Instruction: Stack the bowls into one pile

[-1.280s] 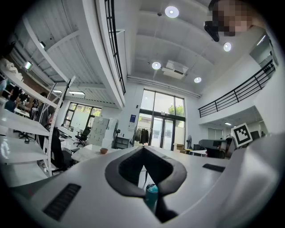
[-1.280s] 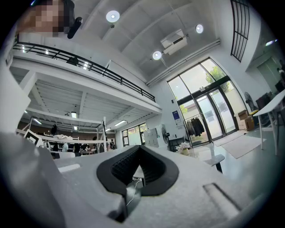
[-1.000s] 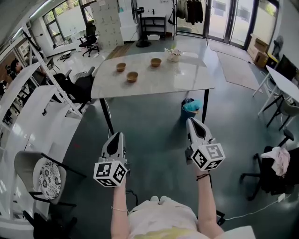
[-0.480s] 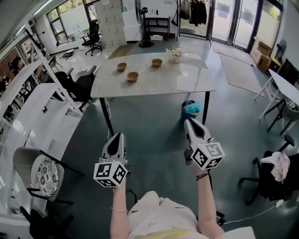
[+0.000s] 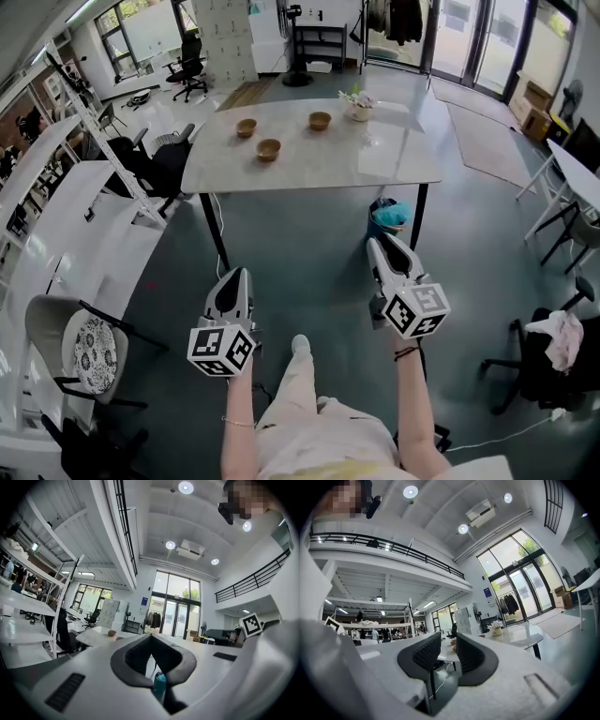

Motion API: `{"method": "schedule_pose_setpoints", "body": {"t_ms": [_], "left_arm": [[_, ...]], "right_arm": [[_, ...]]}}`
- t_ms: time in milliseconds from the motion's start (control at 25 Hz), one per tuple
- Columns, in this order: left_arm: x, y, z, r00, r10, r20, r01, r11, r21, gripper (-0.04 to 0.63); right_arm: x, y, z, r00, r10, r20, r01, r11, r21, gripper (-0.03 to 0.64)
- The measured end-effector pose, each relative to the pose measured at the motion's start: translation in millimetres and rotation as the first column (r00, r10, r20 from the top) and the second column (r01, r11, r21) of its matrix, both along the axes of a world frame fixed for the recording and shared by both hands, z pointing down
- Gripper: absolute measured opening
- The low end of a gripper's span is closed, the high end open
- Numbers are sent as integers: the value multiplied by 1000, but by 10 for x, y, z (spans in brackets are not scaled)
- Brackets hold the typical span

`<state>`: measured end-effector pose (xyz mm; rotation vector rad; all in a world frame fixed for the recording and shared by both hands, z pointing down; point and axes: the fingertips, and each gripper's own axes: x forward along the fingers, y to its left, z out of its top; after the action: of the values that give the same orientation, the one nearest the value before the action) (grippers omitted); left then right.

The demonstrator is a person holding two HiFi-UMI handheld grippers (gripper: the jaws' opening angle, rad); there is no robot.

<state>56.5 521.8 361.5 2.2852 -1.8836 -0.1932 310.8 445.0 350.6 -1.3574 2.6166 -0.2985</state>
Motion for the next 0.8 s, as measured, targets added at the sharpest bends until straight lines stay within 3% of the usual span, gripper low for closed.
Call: {"method": "schedule_pose_setpoints", "body": {"t_ms": [800], "left_arm": [[-752,-1757,69,999,30,-43,-32,999,-32,0]], "right_arm": [[-758,-1642,55,999,42,-5,-42,998,-45,135]]}}
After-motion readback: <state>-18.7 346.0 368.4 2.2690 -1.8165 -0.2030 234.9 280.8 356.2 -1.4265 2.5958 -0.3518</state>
